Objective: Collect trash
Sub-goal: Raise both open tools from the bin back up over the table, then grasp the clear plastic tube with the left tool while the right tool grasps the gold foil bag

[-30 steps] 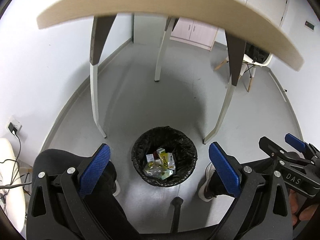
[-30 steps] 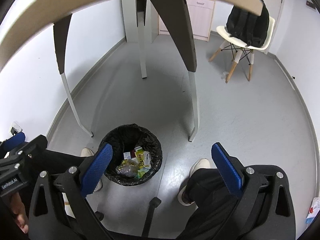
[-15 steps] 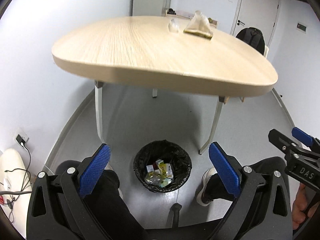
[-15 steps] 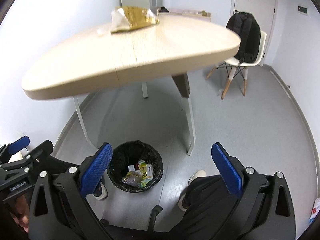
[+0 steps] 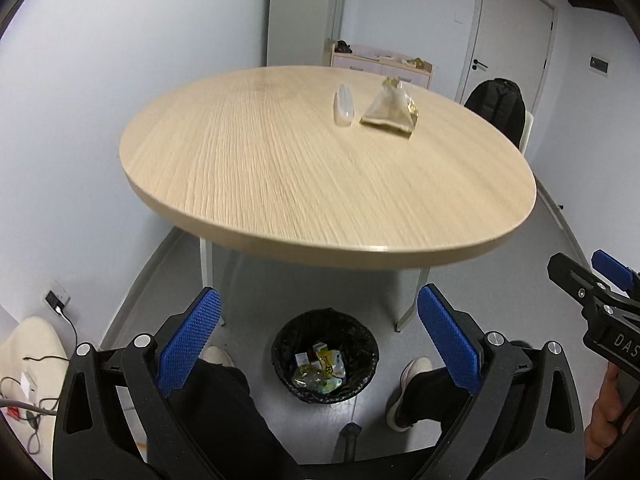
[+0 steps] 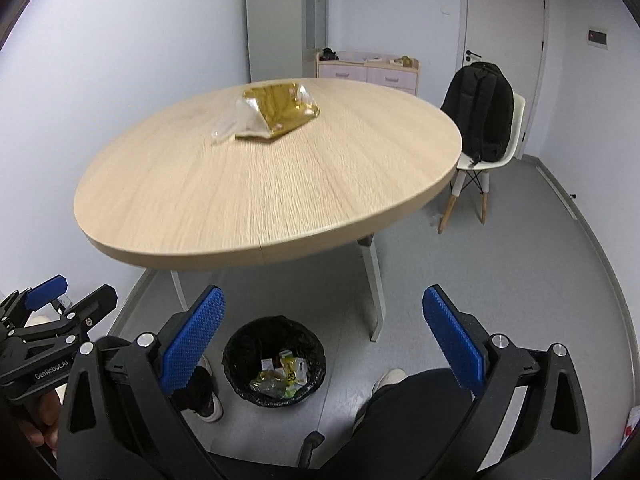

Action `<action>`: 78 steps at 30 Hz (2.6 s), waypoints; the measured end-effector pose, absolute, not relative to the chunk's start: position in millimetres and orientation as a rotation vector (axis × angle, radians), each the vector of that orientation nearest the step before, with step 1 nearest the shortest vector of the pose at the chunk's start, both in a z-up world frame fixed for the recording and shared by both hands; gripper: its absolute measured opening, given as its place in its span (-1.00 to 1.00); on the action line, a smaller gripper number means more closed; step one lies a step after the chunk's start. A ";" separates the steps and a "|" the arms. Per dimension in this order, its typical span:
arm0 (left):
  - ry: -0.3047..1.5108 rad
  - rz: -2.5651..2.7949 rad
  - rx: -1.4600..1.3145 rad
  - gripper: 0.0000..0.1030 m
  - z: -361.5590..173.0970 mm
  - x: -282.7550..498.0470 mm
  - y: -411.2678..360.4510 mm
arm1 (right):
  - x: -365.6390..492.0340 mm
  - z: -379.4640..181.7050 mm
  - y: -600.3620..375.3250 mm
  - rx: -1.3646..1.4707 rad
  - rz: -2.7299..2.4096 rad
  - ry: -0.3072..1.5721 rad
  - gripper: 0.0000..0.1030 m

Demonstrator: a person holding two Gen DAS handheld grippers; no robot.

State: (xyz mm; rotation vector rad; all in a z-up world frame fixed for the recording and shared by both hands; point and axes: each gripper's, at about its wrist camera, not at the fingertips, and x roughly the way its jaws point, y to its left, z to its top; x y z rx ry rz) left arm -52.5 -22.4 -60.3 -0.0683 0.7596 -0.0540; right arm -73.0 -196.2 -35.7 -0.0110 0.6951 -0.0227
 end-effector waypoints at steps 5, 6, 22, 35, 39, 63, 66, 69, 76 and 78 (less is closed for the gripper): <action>0.760 -0.050 -0.068 0.89 -45.8 -31.3 -23.4 | -57.3 -19.6 -194.3 -0.012 -0.016 0.687 0.85; 0.761 -0.049 -0.069 0.89 -42.1 -25.0 -23.9 | -52.8 -17.1 -193.9 -0.011 -0.014 0.688 0.85; 0.752 -0.016 -0.043 0.89 -8.9 60.9 -18.6 | 39.4 8.8 -173.9 0.000 0.006 0.732 0.85; 0.763 0.010 -0.076 0.89 -1.1 124.6 12.6 | 117.9 28.2 -145.0 -0.005 -0.008 0.733 0.85; 0.769 0.015 -0.072 0.89 -0.5 145.7 16.7 | 153.2 30.4 -134.8 -0.009 -0.025 0.754 0.85; 0.818 -0.002 -0.013 0.88 -14.4 209.2 -3.9 | 258.5 -19.8 -127.7 -0.014 -0.053 0.928 -0.97; 0.831 -0.036 -0.025 0.88 -13.8 225.2 -19.6 | 250.1 -15.6 -143.4 -0.014 -0.048 0.919 -0.97; 0.835 -0.048 -0.012 0.88 -12.9 241.2 -38.3 | 239.3 -7.0 -163.8 -0.013 -0.059 0.895 -0.97; 0.862 -0.034 0.028 0.81 -30.7 277.8 -66.9 | 222.0 11.6 -205.5 -0.016 -0.083 0.852 -0.97; 0.873 -0.029 0.029 0.73 -36.3 284.7 -70.4 | 219.1 14.1 -213.7 -0.015 -0.091 0.840 -0.98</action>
